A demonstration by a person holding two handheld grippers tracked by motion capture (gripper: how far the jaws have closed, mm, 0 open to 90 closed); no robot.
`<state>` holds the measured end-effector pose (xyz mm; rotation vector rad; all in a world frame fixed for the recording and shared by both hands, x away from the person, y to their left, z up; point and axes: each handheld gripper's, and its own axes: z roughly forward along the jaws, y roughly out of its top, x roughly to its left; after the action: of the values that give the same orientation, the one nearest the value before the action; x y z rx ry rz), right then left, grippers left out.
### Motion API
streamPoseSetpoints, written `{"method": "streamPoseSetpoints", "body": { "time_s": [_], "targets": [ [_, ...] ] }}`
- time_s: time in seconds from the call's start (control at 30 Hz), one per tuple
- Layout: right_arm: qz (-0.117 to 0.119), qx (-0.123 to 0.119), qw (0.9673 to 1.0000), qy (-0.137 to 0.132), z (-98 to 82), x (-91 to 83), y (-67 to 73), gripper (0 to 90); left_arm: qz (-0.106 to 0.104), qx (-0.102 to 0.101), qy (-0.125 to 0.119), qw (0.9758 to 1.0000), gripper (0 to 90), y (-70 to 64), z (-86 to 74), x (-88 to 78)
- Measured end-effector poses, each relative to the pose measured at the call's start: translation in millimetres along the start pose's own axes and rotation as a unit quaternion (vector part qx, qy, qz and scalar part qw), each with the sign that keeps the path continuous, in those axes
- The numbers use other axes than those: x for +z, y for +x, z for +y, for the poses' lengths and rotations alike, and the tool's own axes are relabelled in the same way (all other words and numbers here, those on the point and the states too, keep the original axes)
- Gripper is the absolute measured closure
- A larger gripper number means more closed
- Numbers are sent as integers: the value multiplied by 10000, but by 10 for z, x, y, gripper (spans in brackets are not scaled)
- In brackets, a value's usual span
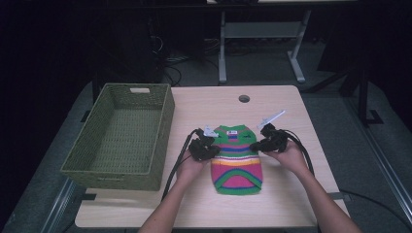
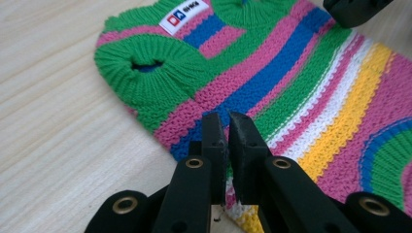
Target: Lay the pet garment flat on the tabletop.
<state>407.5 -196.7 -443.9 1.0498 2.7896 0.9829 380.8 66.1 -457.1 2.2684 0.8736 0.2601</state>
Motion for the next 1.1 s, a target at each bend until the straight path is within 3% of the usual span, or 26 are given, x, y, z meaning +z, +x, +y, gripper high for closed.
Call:
{"method": "streamPoseSetpoints", "body": {
  "time_s": [0.17,0.3,0.33,0.83,1.1],
  "targets": [
    [2,21,9998,174,-30,90,-6,832,57,80,86,9999,848,-13,16,55],
    [10,154,9998,87,-40,106,-38,821,205,83,87,9997,817,-22,52,85],
    [36,208,9998,31,-49,111,-62,817,320,151,107,9993,764,-20,59,85],
    [273,453,9979,-386,-144,-69,-112,697,221,82,-261,9994,605,-25,41,-53],
    [464,500,9955,-651,-165,-196,-111,619,75,-71,-417,9991,549,-30,24,-152]
  ]
}}
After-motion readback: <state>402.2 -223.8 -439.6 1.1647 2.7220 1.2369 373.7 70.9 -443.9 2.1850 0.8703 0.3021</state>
